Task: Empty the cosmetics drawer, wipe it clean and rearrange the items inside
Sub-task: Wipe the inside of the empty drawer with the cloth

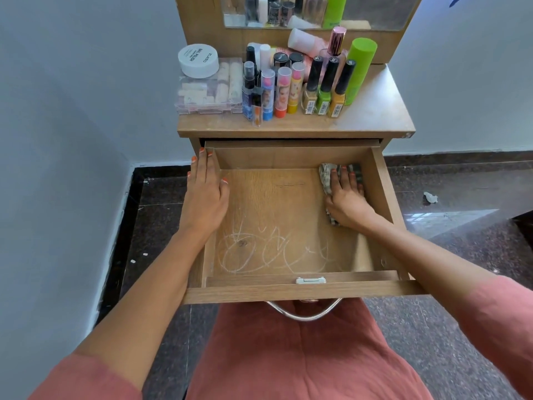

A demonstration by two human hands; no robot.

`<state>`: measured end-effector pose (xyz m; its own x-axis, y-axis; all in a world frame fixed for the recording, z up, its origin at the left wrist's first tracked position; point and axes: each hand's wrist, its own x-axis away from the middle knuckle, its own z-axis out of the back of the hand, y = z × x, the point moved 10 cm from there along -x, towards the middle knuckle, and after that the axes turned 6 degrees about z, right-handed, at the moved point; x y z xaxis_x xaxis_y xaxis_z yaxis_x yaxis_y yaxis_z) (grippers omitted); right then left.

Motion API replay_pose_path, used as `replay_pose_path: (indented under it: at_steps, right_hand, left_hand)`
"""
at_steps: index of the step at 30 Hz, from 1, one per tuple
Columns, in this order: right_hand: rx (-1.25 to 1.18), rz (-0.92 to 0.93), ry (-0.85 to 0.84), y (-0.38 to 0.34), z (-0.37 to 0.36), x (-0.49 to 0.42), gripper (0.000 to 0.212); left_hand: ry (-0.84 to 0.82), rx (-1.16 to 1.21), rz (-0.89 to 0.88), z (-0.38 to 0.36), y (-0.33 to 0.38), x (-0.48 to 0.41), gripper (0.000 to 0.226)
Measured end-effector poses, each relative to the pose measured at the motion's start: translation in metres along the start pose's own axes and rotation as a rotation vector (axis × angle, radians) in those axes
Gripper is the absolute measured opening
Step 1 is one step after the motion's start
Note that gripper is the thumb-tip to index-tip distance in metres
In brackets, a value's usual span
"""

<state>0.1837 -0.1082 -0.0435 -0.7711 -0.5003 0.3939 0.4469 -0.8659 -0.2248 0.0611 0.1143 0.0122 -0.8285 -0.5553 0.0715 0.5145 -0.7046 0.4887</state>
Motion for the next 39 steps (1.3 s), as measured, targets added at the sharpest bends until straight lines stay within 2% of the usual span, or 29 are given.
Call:
replay_pose_path:
  at_steps: [7,13,18,23,29,35,39]
  right_hand:
    - [-0.021,-0.023,0.061,-0.014,-0.006,0.0,0.062]
    - [0.119,0.209,0.022,-0.112,-0.029,-0.01,0.056]
    - [0.162,0.323,0.032,-0.181,-0.042,-0.019,0.055]
    - [0.224,0.358,0.076,-0.169,-0.036,-0.015,0.054]
    - [0.189,0.137,0.205,-0.109,-0.008,-0.007,0.056]
    - [0.193,0.125,0.235,-0.128,-0.012,-0.011,0.057]
    - [0.249,0.245,0.257,-0.162,-0.016,-0.018,0.056]
  left_hand:
    - [0.01,0.009,0.002,0.0,0.001,0.0,0.053]
    - [0.016,0.021,0.006,0.001,0.001,-0.001,0.052]
    - [0.013,0.06,0.011,0.002,0.0,-0.002,0.051]
    - [0.032,0.208,0.012,0.007,-0.003,-0.003,0.048]
    - [0.113,0.181,0.033,0.018,-0.008,-0.003,0.045]
    - [0.129,-0.025,0.081,0.015,-0.011,-0.008,0.046]
    - [0.114,0.0,0.075,0.012,-0.012,-0.01,0.047]
